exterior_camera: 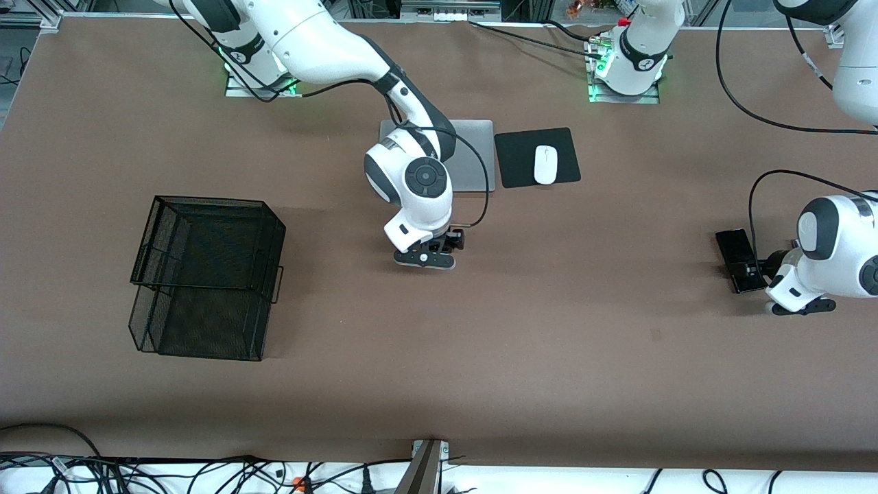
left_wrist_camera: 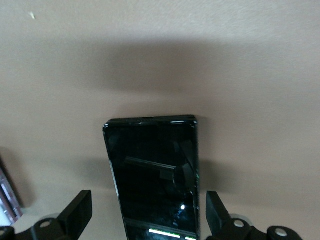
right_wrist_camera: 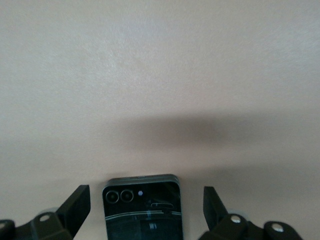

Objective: Place phones with both arms
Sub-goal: 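Grasp the flip phone with the right gripper while the left grasps the black phone, then carry the flip phone over the basket while the left gripper lifts the black phone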

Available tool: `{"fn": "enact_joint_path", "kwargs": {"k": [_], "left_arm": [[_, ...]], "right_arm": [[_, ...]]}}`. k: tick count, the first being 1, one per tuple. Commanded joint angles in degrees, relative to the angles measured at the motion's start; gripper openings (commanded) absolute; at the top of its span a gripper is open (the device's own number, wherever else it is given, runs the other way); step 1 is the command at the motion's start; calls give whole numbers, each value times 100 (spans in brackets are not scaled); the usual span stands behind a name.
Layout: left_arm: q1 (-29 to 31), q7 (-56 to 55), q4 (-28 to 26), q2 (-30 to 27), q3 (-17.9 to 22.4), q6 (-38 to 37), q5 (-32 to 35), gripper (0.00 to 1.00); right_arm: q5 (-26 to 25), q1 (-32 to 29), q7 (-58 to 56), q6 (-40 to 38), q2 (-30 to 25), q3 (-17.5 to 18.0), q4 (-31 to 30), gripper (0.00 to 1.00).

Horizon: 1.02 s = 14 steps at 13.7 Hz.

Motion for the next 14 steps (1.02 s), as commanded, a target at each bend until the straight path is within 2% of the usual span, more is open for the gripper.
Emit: {"fn": "enact_joint_path", "kwargs": {"k": [1,4,5,6,9,11,12,14], "left_arm": [[184,58,-451,-116,-110,440,71,100],[193,66,-567,-125,-110,662,71,98],[193,92,-567,-133,-110,653,71,73],[184,206,-558,-133,-110,644,71,58],[184,295,-532,-151,-110,609,71,36],[149,286,-462,-186,-119,382,71,32],[132,286,-435,-256,-145,250,71,32],[132,277,-269,-326,-294,-127,62,32]], "right_arm": [[12,25,67,131,-3,27,-63,100],[21,130,67,70,-12,54,-186,100],[21,183,67,70,-3,54,-204,100],[30,210,67,70,-3,54,-239,100],[30,219,67,122,-12,54,-396,100],[30,210,67,149,-12,54,-485,100],[21,219,59,158,-12,54,-502,89],[21,219,50,166,-12,54,-485,37]]}}
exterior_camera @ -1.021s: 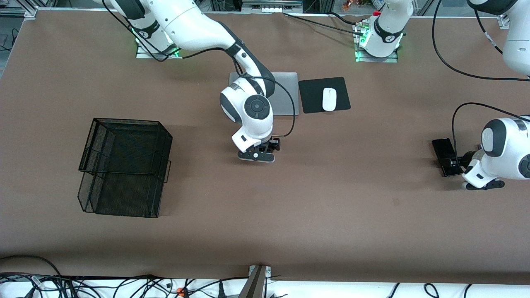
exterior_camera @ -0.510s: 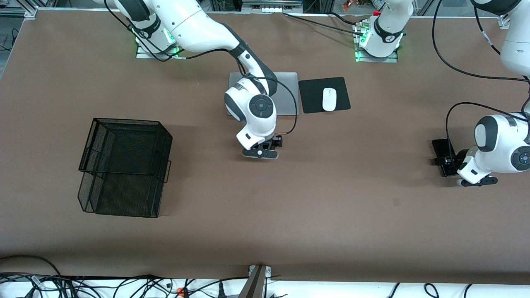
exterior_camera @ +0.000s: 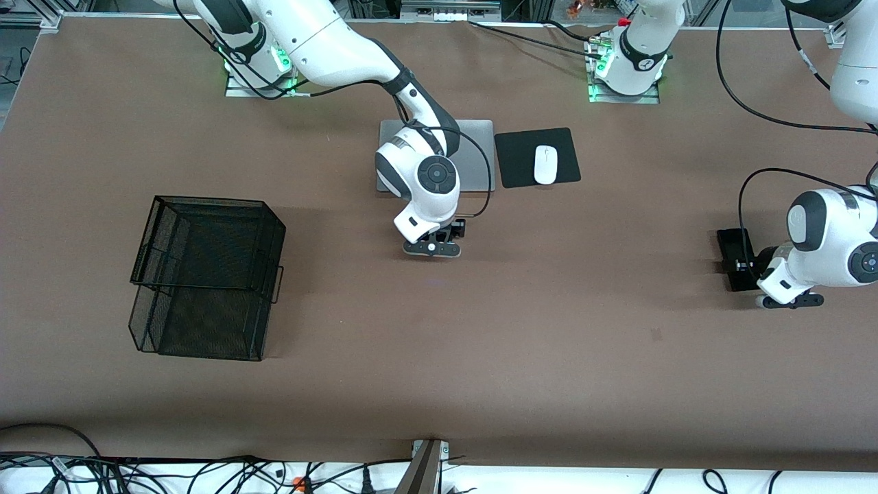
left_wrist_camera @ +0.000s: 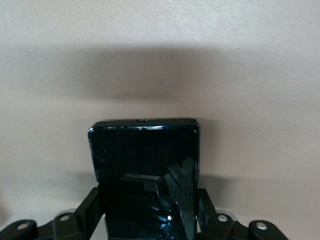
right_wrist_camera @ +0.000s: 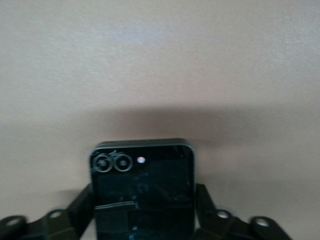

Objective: Place phones with both arms
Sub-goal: 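Carry the flip phone over the basket while the left gripper lifts the black phone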

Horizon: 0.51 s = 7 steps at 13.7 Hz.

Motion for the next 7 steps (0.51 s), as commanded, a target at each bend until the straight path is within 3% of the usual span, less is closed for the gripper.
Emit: {"fn": "enact_joint_path", "kwargs": {"k": [1,2,3,5,7], "left_arm": [[17,65,277,-235,-250,-742,63,30],[17,56,496,-235,-373,-1136,63,30],[8,21,759,-235,-531,-1584,54,30],[-53,-23,1453,-235,-1005,-2612,62,30],[-394,-23,1789,-235,-1366,-3073,45,30]], "right_arm": [[12,-5,2,44,-83,-5,-81,21],[21,-14,-50,0,-127,-5,-46,11],[30,-66,-68,-122,-249,-5,6,8],[126,-276,-182,-997,-618,-14,303,8],[222,-688,-864,-2078,-952,-22,700,8]]}}
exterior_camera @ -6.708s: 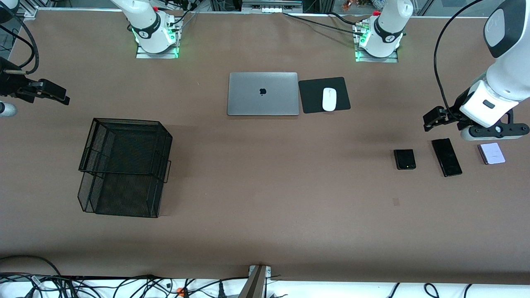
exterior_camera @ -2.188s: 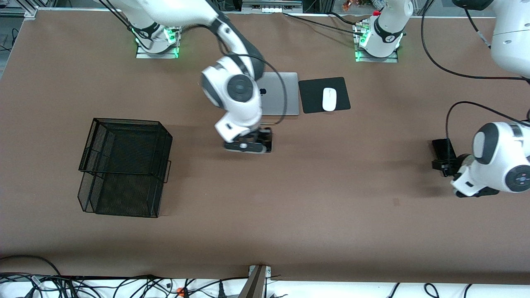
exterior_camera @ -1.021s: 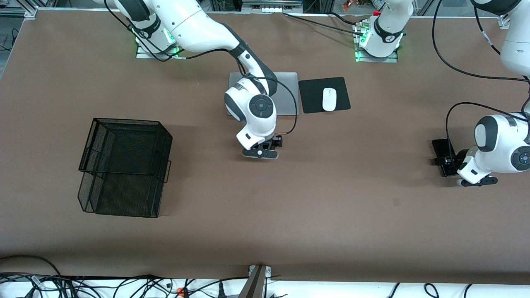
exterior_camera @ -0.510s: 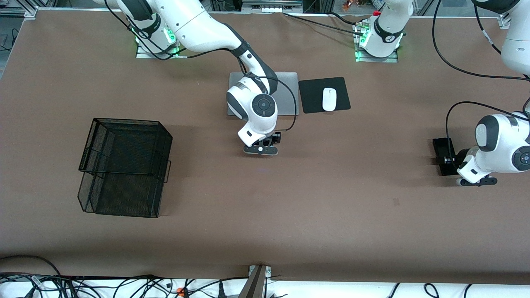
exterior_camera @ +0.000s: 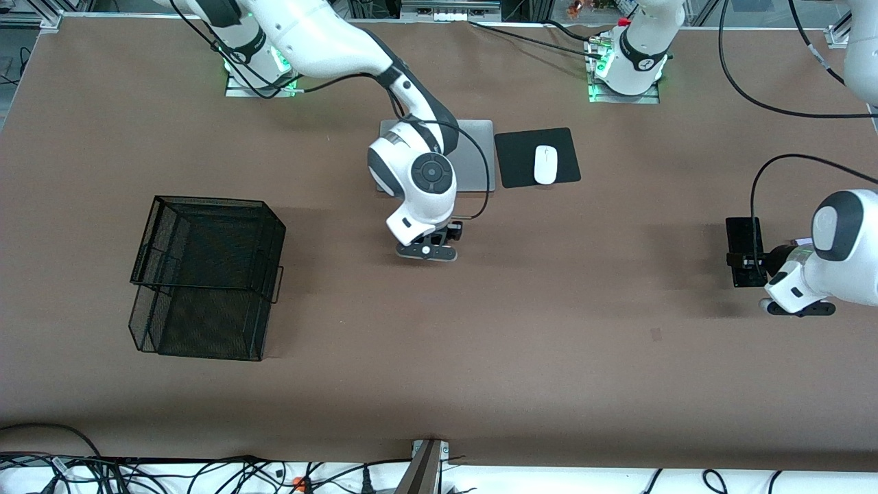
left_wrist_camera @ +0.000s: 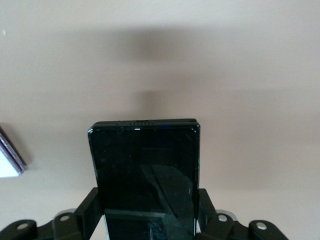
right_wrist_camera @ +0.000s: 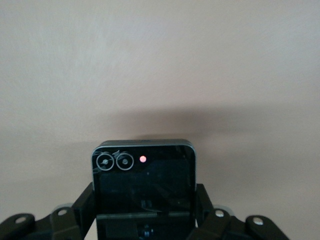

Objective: Place phones with both arms
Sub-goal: 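Carry the flip phone over the basket while the left gripper lifts the black phone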

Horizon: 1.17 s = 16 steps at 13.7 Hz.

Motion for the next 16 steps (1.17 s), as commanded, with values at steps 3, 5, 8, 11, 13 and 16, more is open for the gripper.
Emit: {"fn": "enact_joint_path", "kwargs": {"k": [3,5,8,11,13,16], "left_arm": [[-1214,-522,390,67,-497,-448,-451,30],[-2101,-734,460,462,-497,6,-699,30],[-3324,-1996,417,928,-453,1560,-884,31],[-4256,-3446,426,1438,-453,2880,-884,32],[-4644,-4430,443,1510,-453,3286,-876,99],[-4323,-4813,303,1124,-453,2791,-840,100]], "right_arm": [[266,-1074,-1906,-1711,-1360,-164,-156,8],[266,-1147,-3072,-1828,-2018,-926,-857,8],[213,-1147,-4446,-1609,-2855,-1999,-1974,8],[230,-1147,-5379,-601,-3296,-2905,-3266,8],[309,-1216,-5557,-221,-3165,-3258,-3602,8],[685,-1559,-5618,-184,-2744,-3259,-3542,9]]}}
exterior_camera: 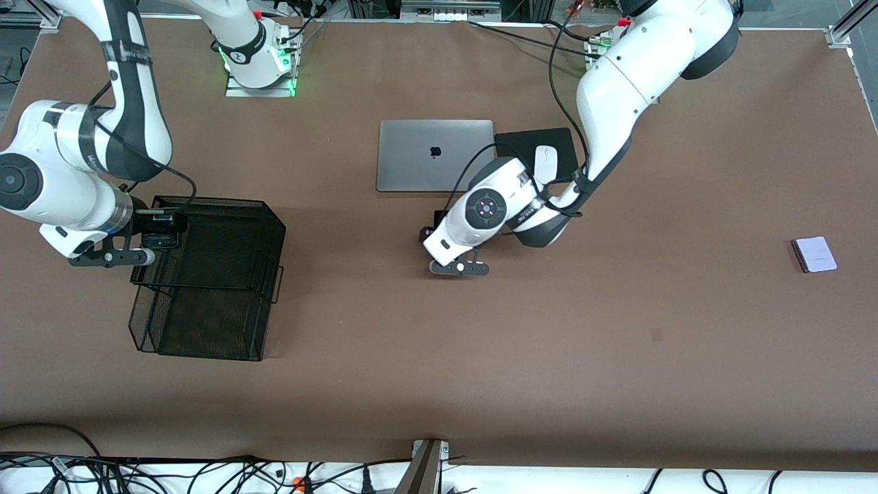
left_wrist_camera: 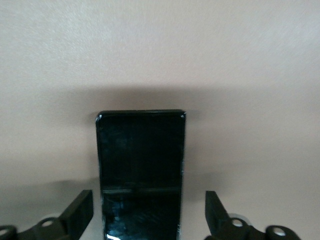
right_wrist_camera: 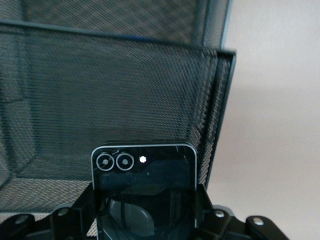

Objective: Place phones with both arms
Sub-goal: 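Lower the black phone at the table middle and open the left gripper, then release the flip phone into the basket while the left gripper reaches the white phone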

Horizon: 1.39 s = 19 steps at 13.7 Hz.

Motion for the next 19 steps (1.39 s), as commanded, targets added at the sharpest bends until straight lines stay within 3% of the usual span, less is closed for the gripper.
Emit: {"fn": "enact_joint_path", "kwargs": {"k": [1,3,4,5,8,13,15,19], "left_arm": [[659,18,-4,-503,23,-1151,-25,100],[1301,534,40,-775,14,-2260,36,100],[1548,894,40,-881,84,-2569,54,100],[1863,1211,32,-926,171,-2851,263,100],[2900,1652,5,-953,225,-3362,1176,100],[4799,3671,23,-970,234,-3513,1494,100],[5301,4392,5,-961,216,-3260,2108,100],[6328,5675,-257,-961,216,-2400,2199,100]], "right_arm": [[544,-156,-246,36,359,28,135,11],[766,-165,-213,27,553,37,276,34],[792,-165,-177,36,606,45,320,56],[897,-165,-177,27,668,45,408,99],[960,-156,-230,-61,748,37,724,100],[758,45,-20,-1359,738,63,2023,100],[740,544,601,-1502,739,72,2271,100],[863,1696,2753,-1398,913,229,2342,100]]}}
